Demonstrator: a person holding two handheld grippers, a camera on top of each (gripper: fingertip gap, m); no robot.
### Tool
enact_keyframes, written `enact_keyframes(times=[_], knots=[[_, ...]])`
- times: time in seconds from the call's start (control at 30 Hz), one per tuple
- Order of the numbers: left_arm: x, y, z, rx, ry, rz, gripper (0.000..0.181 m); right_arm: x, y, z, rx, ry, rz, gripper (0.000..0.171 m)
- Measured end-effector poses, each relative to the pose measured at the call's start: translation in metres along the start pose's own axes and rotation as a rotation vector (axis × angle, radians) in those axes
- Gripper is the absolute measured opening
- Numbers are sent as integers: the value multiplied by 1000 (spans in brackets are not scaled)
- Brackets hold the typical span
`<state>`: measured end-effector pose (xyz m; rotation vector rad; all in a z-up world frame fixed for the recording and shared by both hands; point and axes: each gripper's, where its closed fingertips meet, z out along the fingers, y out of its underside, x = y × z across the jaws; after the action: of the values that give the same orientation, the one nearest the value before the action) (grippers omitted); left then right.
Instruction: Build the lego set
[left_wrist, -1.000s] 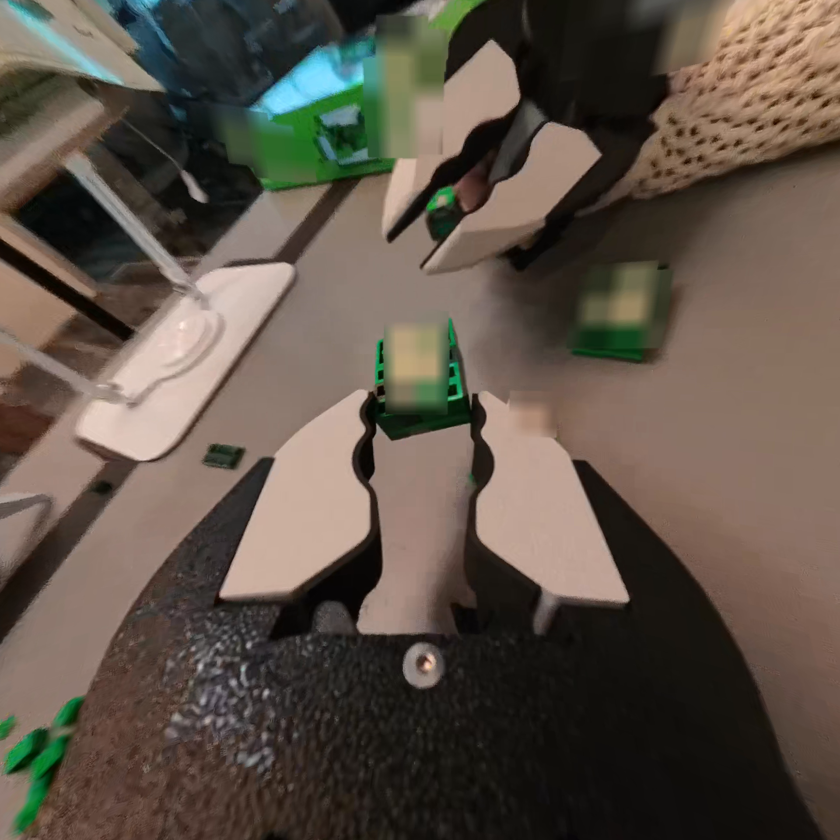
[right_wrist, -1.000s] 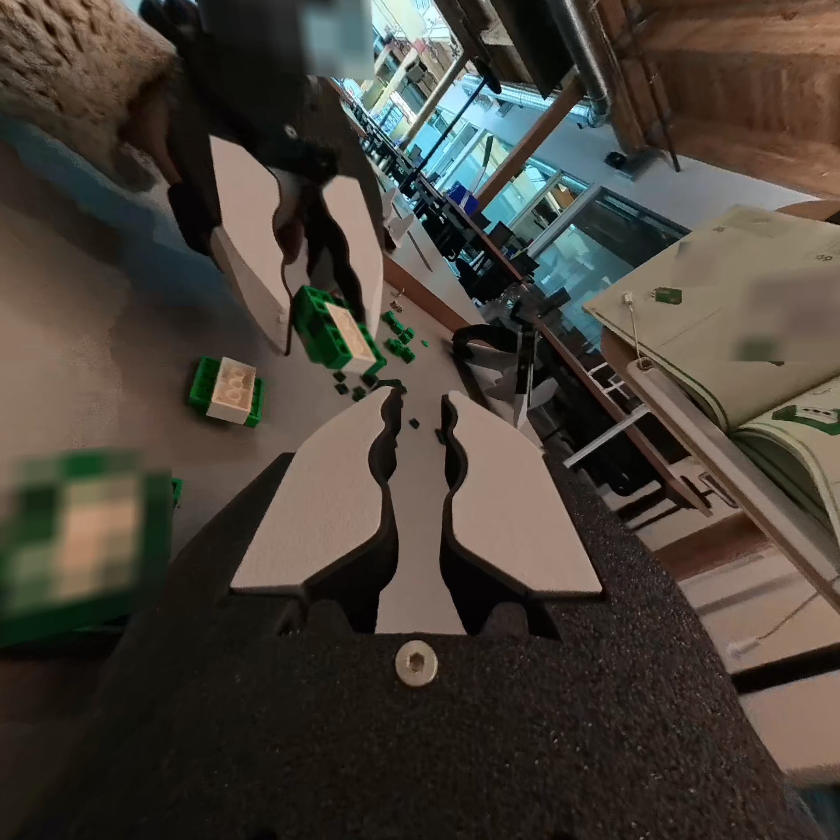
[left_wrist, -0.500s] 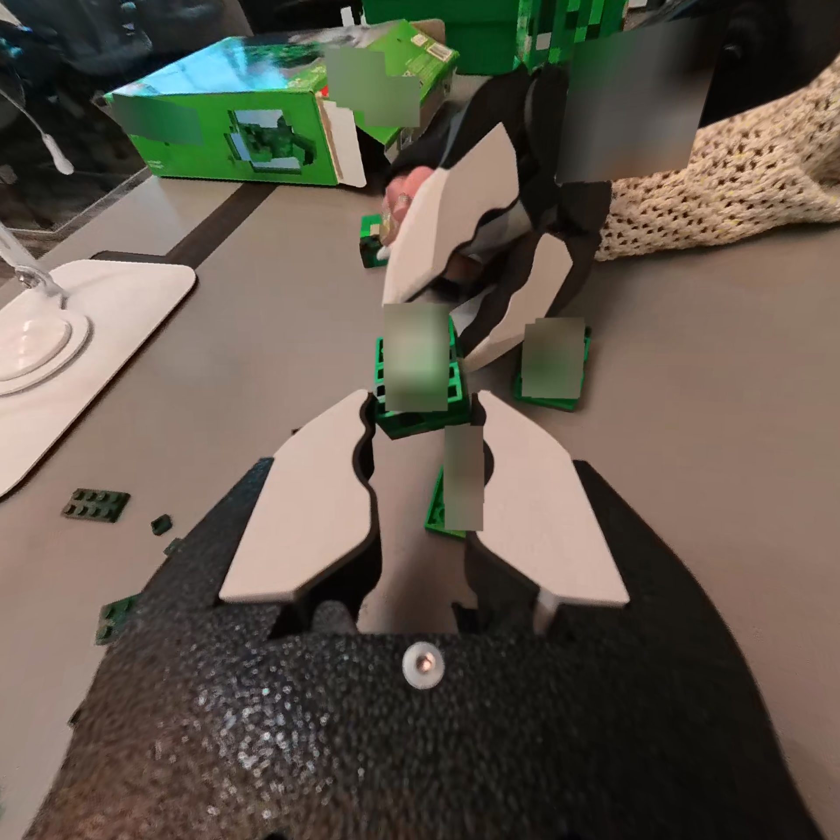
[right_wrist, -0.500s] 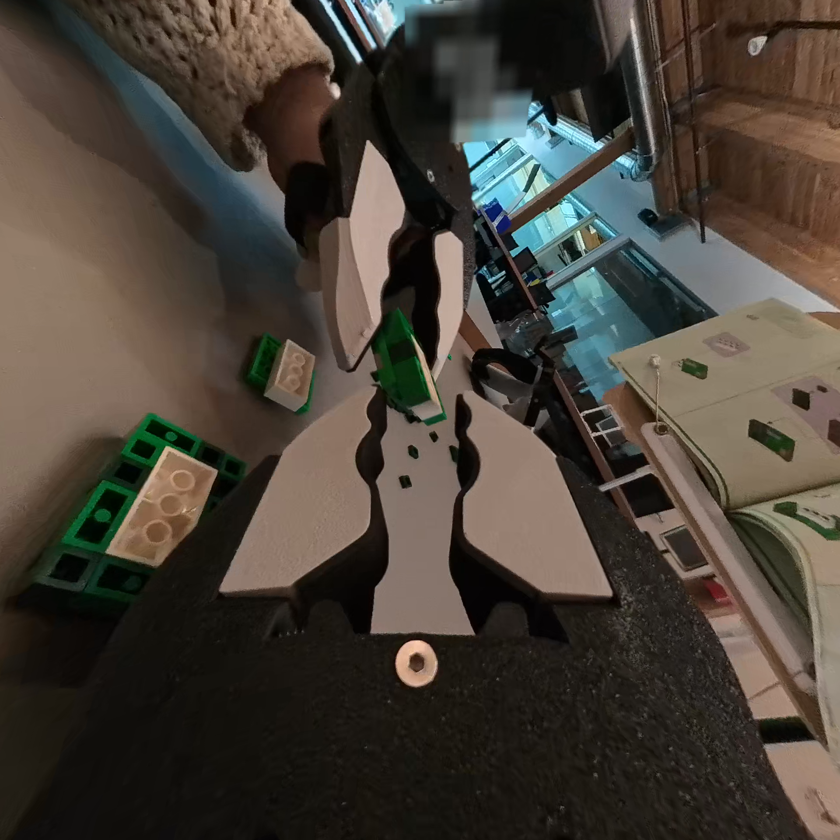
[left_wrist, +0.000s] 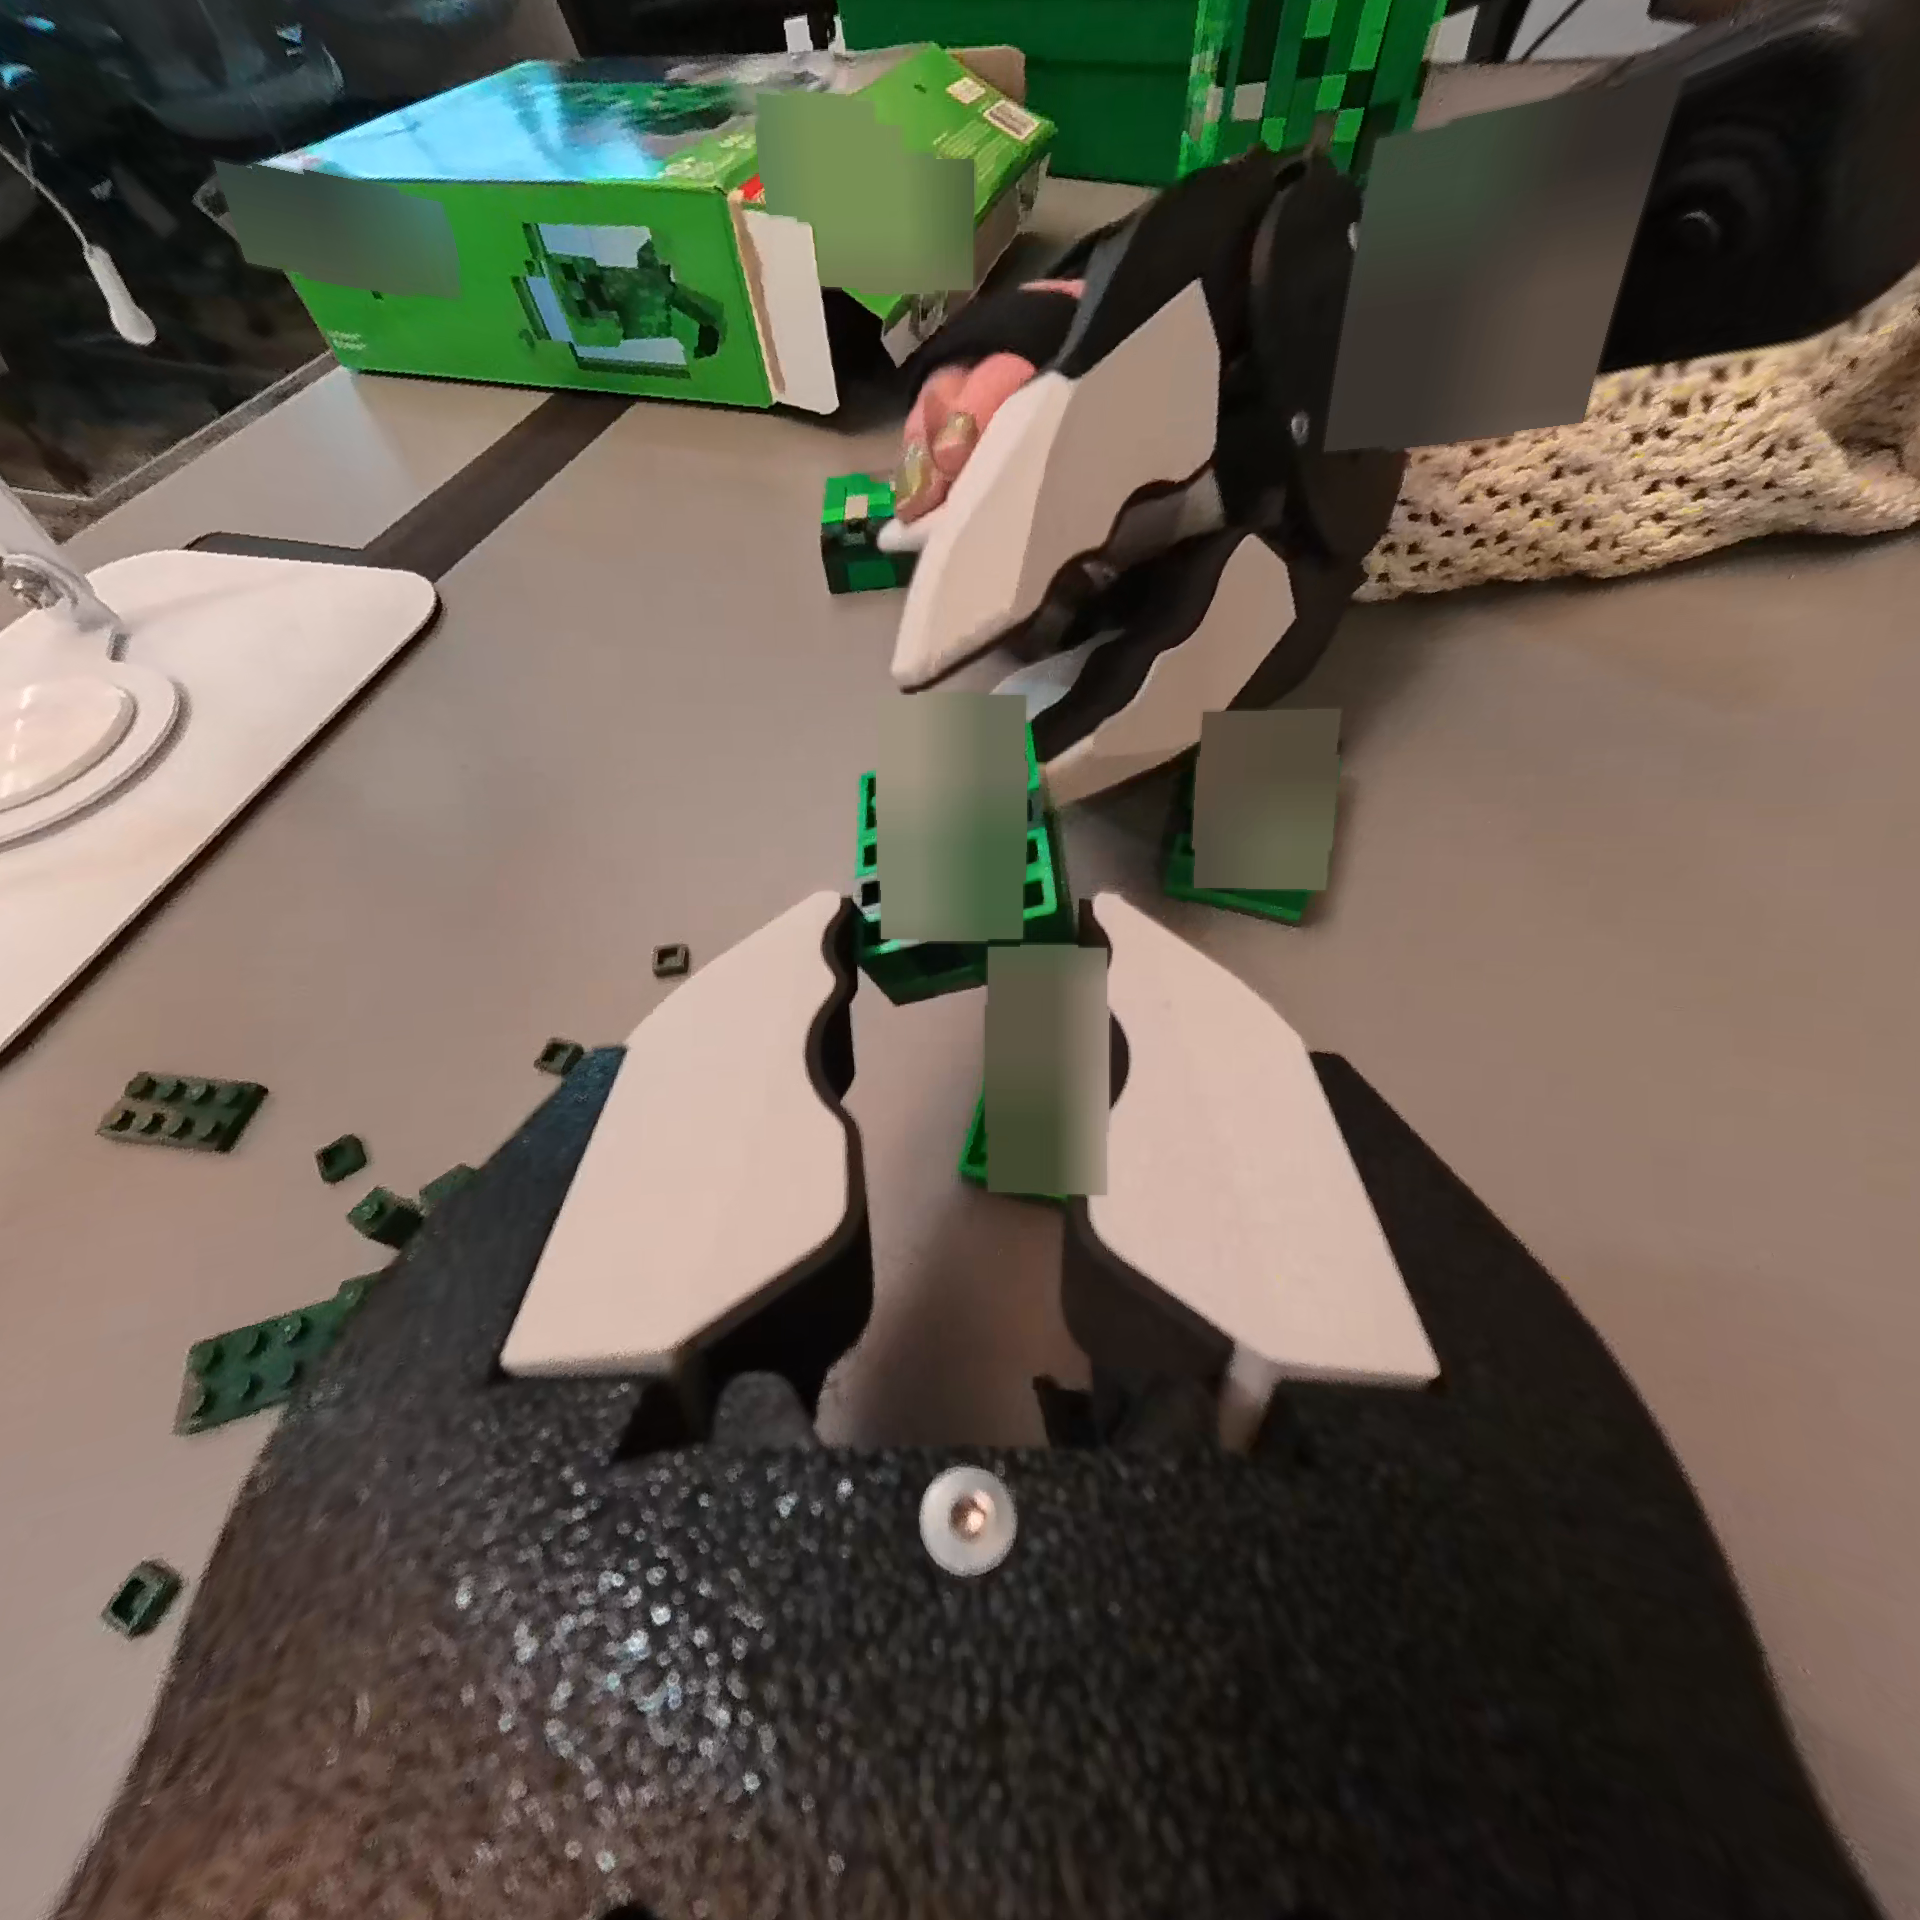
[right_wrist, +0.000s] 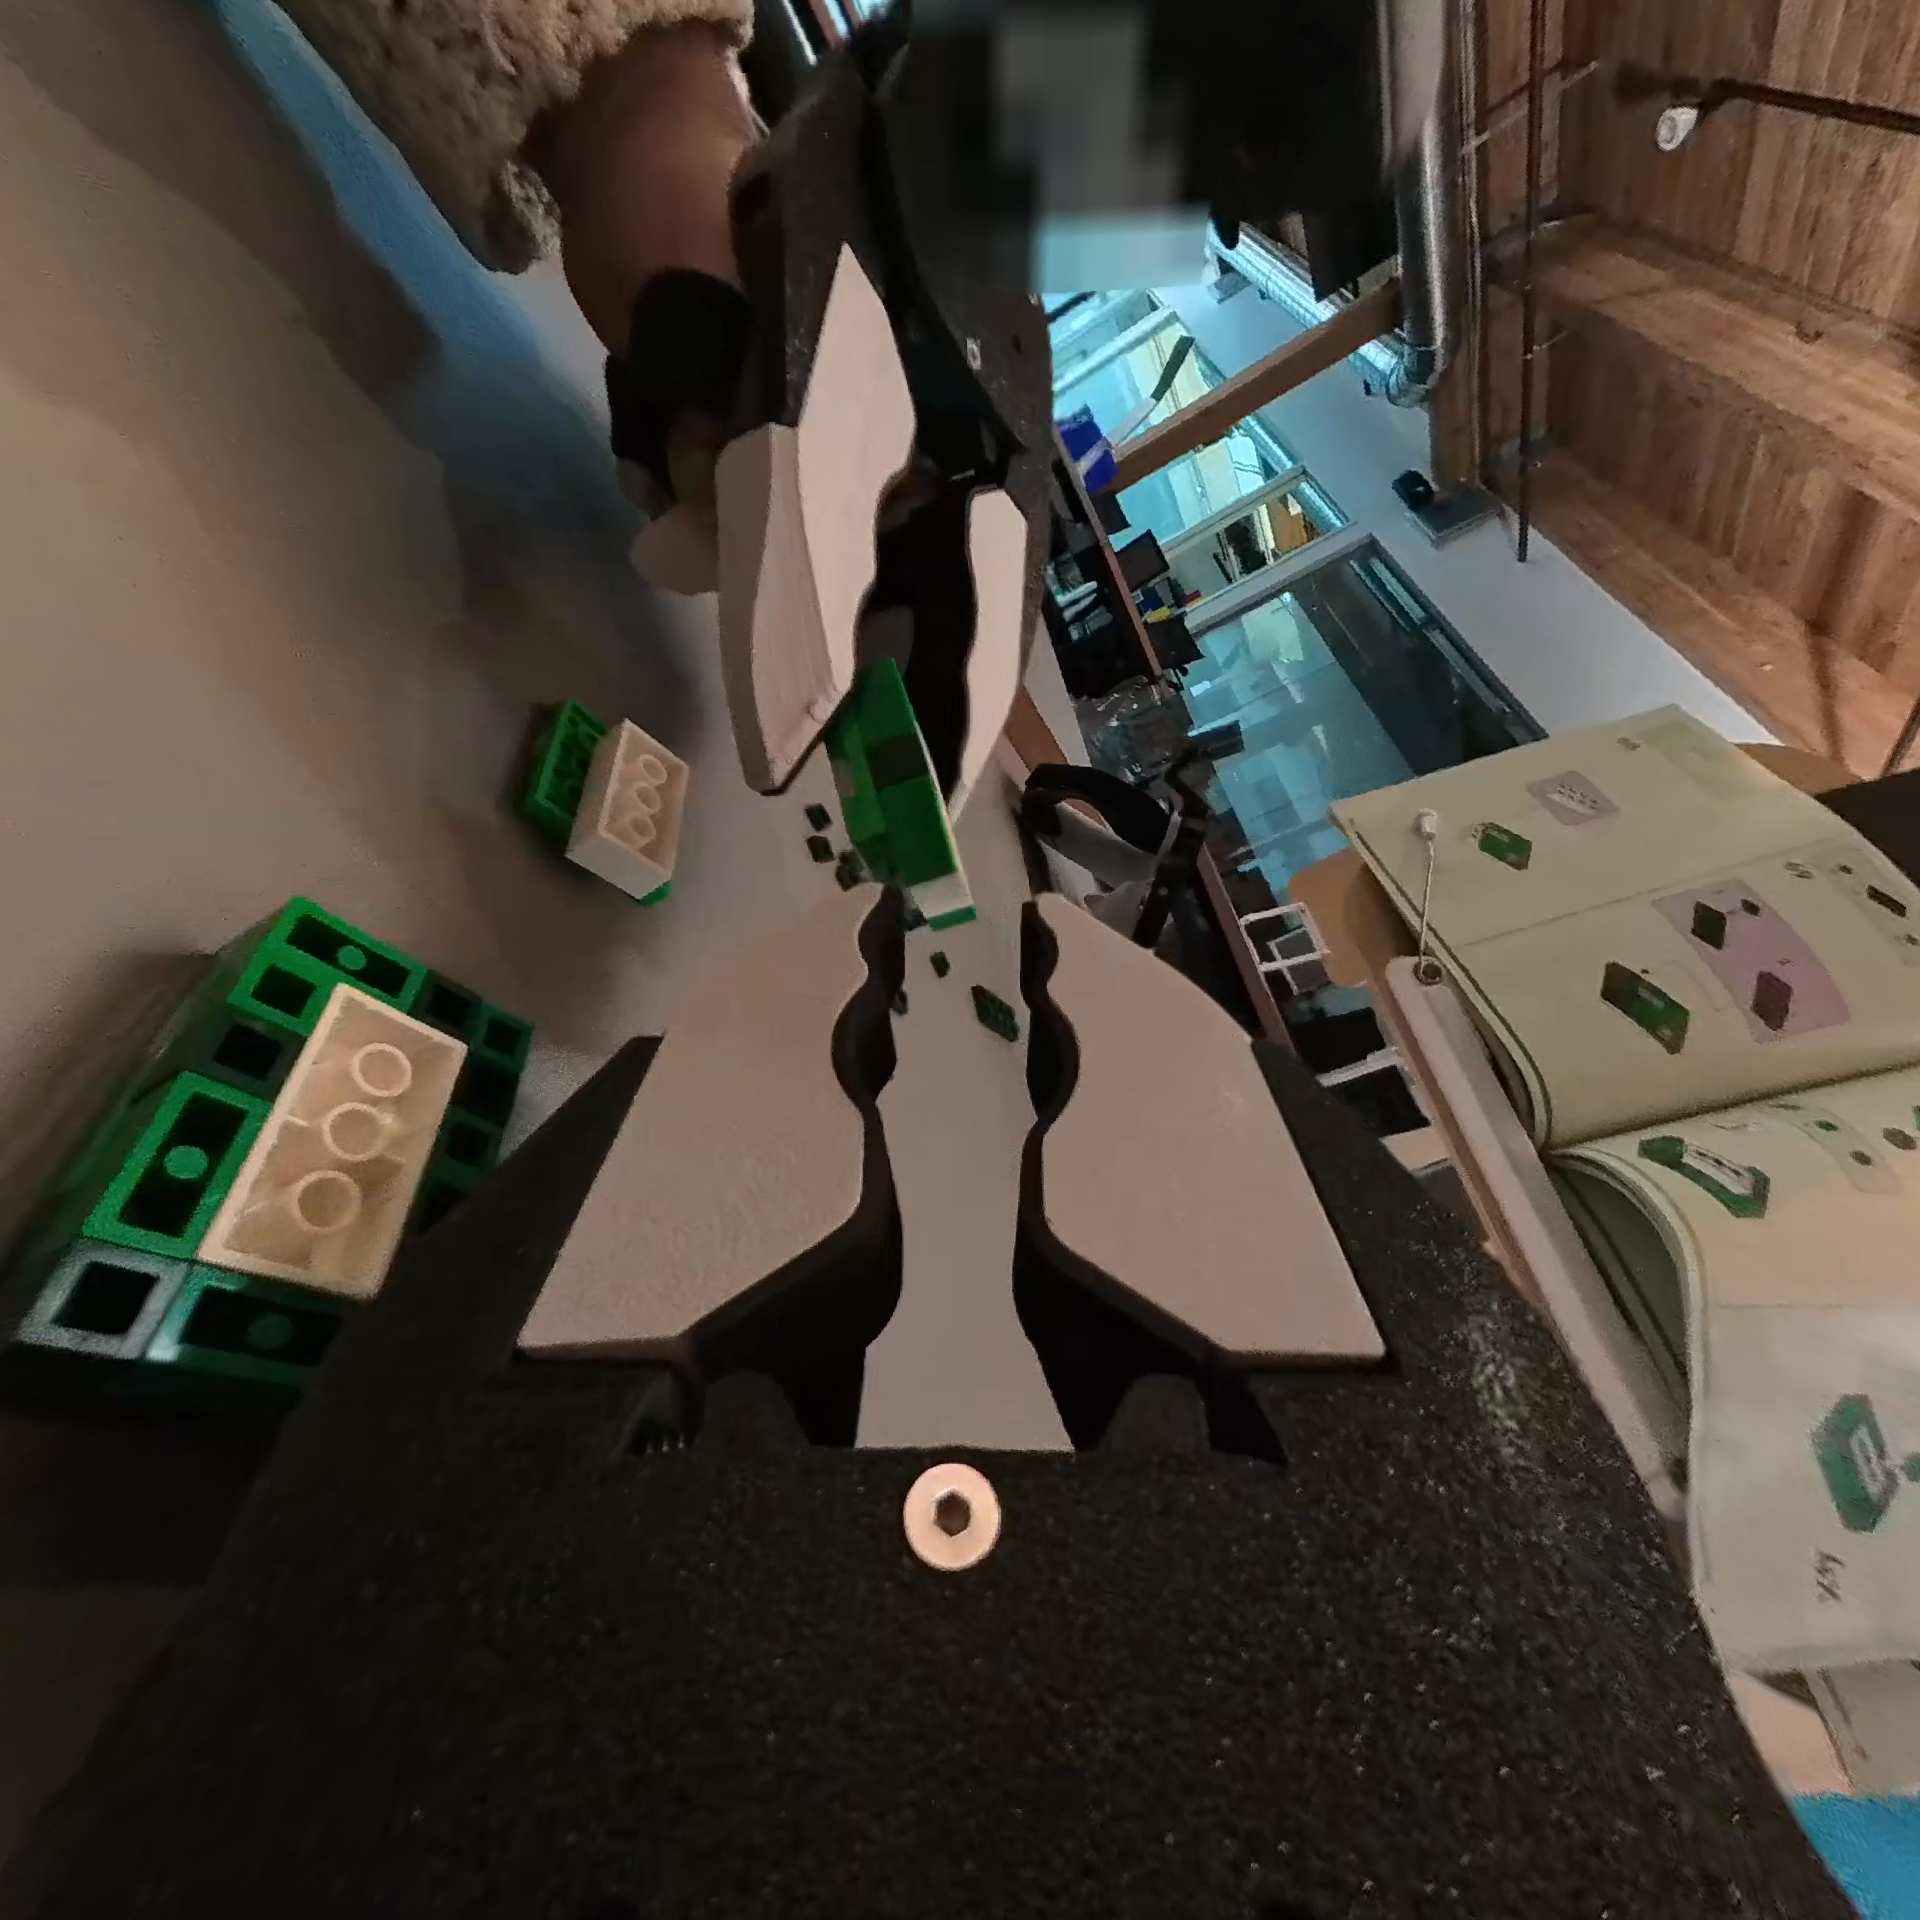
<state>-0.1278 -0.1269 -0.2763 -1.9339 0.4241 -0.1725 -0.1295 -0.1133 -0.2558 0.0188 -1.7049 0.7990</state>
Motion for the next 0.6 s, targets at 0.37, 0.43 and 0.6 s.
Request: enact_keyframes(times=[0.37,0.43,0.6], knots=[[-6,-7,-9,79,7,-102,40,16,11,-2,-33,62,108,20],[-7,-8,-11,87,1,-107,40,15,12,-1,-40,59,101,20],[-13,-1,-14,52,-44,-81,40,22,18,-3,-69,100,122,17]])
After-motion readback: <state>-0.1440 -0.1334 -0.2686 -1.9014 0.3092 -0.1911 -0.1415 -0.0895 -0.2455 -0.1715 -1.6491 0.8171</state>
